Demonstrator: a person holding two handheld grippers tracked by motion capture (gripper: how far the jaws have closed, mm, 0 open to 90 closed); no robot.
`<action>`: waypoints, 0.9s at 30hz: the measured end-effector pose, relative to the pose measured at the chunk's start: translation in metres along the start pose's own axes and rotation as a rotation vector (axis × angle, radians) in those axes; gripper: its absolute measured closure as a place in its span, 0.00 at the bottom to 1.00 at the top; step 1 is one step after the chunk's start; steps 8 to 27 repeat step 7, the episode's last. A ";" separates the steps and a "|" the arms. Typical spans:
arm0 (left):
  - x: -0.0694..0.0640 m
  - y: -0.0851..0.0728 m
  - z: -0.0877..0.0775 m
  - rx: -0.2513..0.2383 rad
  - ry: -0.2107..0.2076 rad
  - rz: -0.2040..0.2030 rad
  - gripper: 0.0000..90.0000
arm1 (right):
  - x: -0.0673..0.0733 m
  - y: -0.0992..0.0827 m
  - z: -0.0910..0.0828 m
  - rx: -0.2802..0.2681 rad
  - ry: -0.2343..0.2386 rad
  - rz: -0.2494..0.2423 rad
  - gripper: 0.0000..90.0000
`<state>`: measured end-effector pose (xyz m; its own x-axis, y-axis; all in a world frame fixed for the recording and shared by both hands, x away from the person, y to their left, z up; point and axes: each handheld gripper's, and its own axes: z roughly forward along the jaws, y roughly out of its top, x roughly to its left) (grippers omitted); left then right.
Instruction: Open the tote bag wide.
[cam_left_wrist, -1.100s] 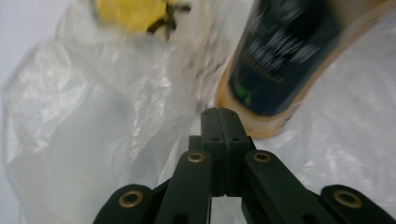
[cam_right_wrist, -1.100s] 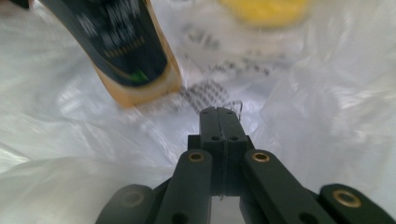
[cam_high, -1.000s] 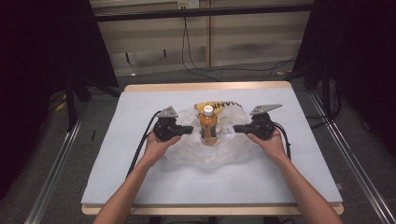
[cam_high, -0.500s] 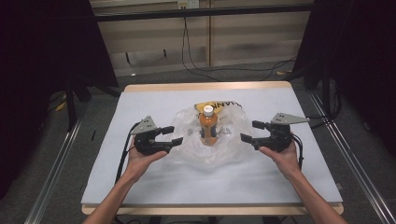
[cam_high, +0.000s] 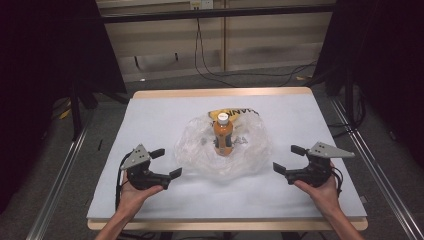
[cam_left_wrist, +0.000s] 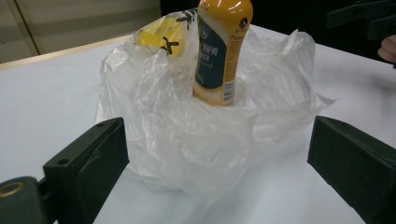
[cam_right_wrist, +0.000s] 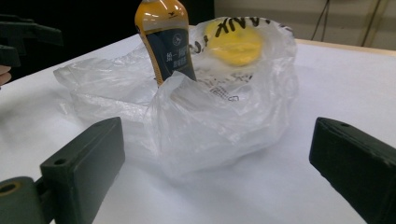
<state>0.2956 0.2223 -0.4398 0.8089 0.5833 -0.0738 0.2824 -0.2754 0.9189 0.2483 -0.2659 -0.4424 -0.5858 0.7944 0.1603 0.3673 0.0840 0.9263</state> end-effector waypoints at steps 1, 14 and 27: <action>0.000 -0.001 -0.001 0.008 0.008 0.003 0.07 | 0.001 -0.002 -0.004 -0.003 -0.012 -0.011 0.03; 0.006 -0.009 -0.003 0.010 0.023 0.016 0.05 | 0.001 -0.006 -0.013 -0.022 -0.046 0.003 0.05; 0.006 -0.009 -0.003 0.010 0.023 0.016 0.05 | 0.001 -0.006 -0.013 -0.022 -0.046 0.003 0.05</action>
